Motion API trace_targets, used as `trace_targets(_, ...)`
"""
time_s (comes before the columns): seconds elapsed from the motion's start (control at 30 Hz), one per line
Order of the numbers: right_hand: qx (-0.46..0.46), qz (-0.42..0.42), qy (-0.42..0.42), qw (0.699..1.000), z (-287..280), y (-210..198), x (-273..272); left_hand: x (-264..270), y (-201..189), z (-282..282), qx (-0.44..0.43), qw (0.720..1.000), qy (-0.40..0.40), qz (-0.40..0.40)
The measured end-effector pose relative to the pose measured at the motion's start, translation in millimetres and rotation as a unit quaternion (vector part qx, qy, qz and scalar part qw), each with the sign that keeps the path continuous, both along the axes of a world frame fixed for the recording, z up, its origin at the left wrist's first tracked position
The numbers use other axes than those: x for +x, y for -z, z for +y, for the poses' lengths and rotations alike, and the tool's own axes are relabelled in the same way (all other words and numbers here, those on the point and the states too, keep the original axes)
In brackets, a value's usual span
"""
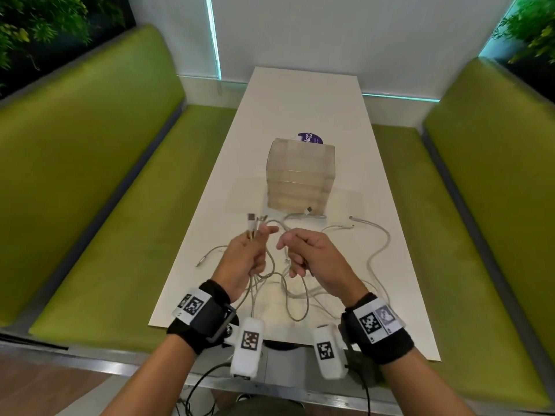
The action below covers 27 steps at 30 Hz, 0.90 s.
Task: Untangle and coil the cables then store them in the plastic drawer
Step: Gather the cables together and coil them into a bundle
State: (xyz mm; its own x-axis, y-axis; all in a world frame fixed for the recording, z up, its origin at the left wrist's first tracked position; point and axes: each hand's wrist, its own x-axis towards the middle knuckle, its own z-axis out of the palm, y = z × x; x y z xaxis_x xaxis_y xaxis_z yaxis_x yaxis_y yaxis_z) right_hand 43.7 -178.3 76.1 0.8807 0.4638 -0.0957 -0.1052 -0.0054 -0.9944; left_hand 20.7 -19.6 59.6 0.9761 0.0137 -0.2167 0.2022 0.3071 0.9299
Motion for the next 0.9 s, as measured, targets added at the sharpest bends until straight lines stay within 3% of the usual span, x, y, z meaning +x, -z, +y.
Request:
trace_targets(0.2, -0.123, -0.021, -0.075, 0.989, 11.9, -6.9, 2.0, -3.2, -0.4, -5.1, -0.02, 1.0, -0.01, -0.007)
trace_targets(0.33, -0.217, -0.067, -0.146, 0.963, 2.3, -1.9, 6.2, 0.5, -7.7, 8.3, -0.123, 0.989, -0.081, -0.006)
trace_targets(0.43, -0.264, -0.106, -0.134, 0.949, -16.7, 18.5, 16.3, 8.7, -19.6, 33.9, -0.177, 0.974, -0.143, -0.013)
trace_targets(0.63, -0.249, -0.095, 0.044, 0.963, -47.9, 50.7, 42.4, 12.6, -25.8, 66.7, -0.176, 0.964, -0.192, -0.049)
trace_targets(0.7, -0.125, -0.003, 0.079, 0.989, -48.5, 49.1, 41.0, 12.8, -22.8, 67.6, -0.175, 0.963, -0.199, -0.051)
trace_targets(0.77, -0.013, 0.081, 0.069, 0.994, -42.9, 43.3, 34.9, 12.8, -19.6, 65.7, -0.17, 0.963, -0.202, -0.048)
trace_targets(0.83, -0.03, 0.064, 0.048, 0.996, -32.2, 40.3, 30.3, 13.0, -18.3, 61.3, -0.177, 0.963, -0.196, -0.046)
trace_targets(0.9, -0.139, -0.013, 0.027, 0.99, -19.4, 40.5, 28.5, 12.8, -18.7, 56.6, -0.188, 0.964, -0.182, -0.044)
